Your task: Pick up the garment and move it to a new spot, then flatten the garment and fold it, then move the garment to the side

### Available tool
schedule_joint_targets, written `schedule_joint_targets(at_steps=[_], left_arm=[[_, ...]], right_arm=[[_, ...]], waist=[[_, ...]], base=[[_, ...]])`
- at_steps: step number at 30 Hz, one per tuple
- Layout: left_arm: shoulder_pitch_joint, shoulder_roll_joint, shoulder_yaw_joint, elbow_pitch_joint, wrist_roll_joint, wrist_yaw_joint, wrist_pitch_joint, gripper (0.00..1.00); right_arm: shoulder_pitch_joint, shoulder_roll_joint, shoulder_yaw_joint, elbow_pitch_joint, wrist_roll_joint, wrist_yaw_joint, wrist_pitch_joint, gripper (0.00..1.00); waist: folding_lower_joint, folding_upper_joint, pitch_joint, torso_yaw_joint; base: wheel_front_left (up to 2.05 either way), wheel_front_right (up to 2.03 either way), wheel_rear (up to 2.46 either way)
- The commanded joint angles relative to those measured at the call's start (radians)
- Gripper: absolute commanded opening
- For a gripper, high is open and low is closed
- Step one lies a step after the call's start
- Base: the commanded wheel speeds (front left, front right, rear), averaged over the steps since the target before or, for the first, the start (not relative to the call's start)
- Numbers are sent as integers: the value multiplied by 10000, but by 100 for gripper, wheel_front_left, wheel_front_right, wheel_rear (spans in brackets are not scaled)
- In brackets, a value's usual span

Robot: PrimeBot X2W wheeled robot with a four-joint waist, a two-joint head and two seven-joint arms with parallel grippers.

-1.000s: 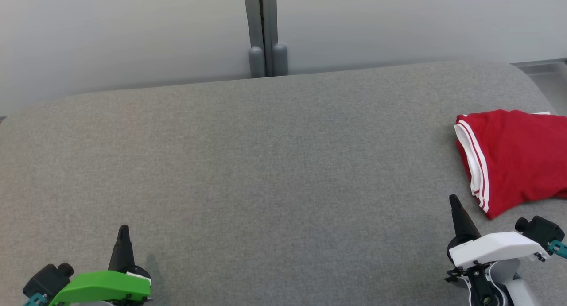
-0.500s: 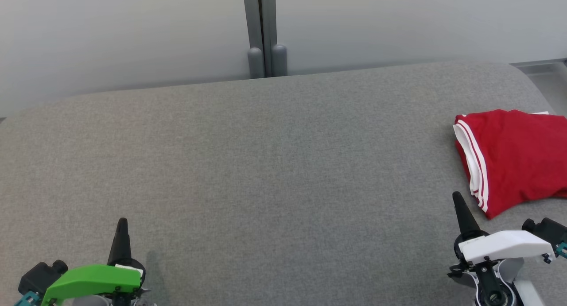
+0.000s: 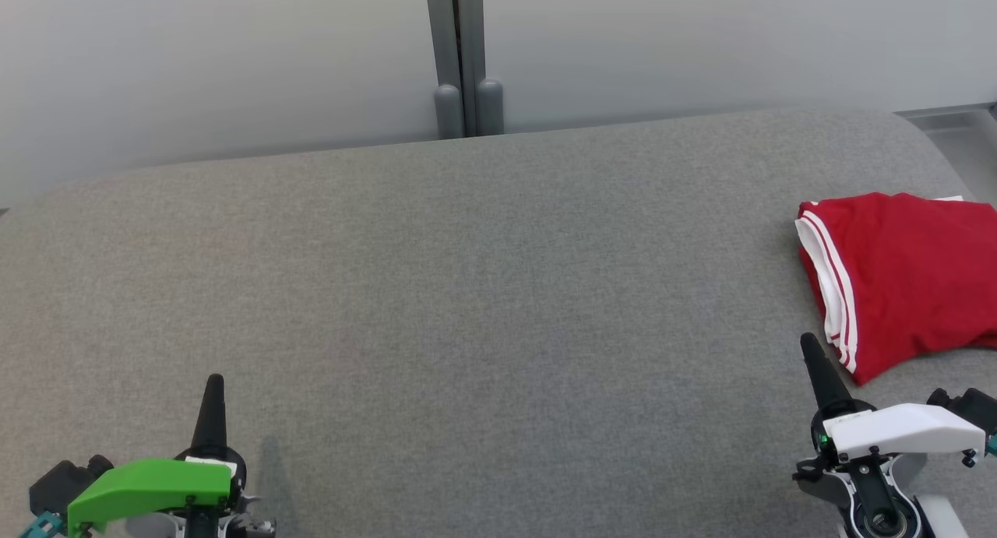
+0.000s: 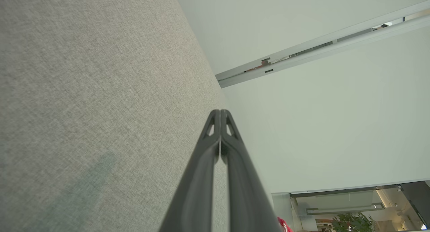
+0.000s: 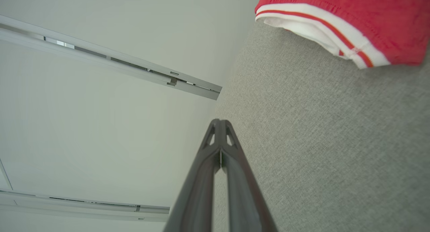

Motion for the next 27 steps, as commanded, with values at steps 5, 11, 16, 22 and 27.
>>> schedule_joint_targets(at_steps=[5, 11, 16, 22, 27], left_arm=[[-281, 84, 64, -133, -624, -74, 160, 0], [-339, 87, 98, -175, -1138, -78, 299, 0], [-391, 89, 125, -205, -1538, -73, 412, 0], [-411, 92, 154, -245, -2002, -73, 529, 0], [-456, 94, 175, -275, -2411, -77, 631, 0]], right_arm=[[37, -61, -71, -199, 622, -6, 169, 0], [53, -65, -119, -288, 1139, -7, 304, 0], [73, -68, -153, -353, 1533, -7, 410, 0], [97, -72, -192, -430, 2002, -8, 526, 0], [115, -75, -225, -486, 2400, -7, 639, 0]], waist=[[0, 0, -7, -9], [0, 0, -14, -19], [0, 0, -20, -27], [0, 0, -27, -37], [0, 0, -33, -46]], base=[[0, 0, 0], [0, 0, 0], [0, 0, 0], [0, 0, 0], [0, 0, 0]])
